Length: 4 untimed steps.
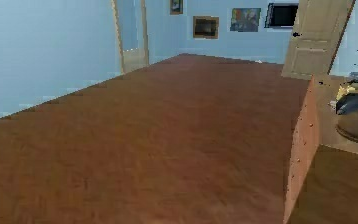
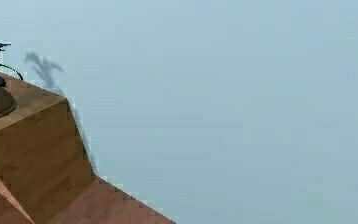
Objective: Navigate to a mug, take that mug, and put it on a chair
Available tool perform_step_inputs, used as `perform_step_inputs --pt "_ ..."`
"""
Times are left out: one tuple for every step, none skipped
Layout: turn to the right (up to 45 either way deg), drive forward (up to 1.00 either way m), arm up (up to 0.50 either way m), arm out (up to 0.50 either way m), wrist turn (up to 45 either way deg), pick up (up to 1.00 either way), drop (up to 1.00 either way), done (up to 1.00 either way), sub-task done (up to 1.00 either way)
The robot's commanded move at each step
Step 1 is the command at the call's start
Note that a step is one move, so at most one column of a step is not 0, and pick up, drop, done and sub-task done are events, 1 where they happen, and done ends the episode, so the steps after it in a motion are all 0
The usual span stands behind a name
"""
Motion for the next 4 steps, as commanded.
perform_step_inputs --pt "18.0 0.0 0.0 0.0 0.0 0.0 0.0 0.0 0.0" --pt "0.0 0.8 0.0 0.0 0.0 0.0 0.0 0.0 0.0" --pt "-45.0 0.0 0.0 0.0 0.0 0.0 0.0 0.0 0.0" --pt "45.0 0.0 0.0 0.0 0.0 0.0 0.0 0.0 0.0"
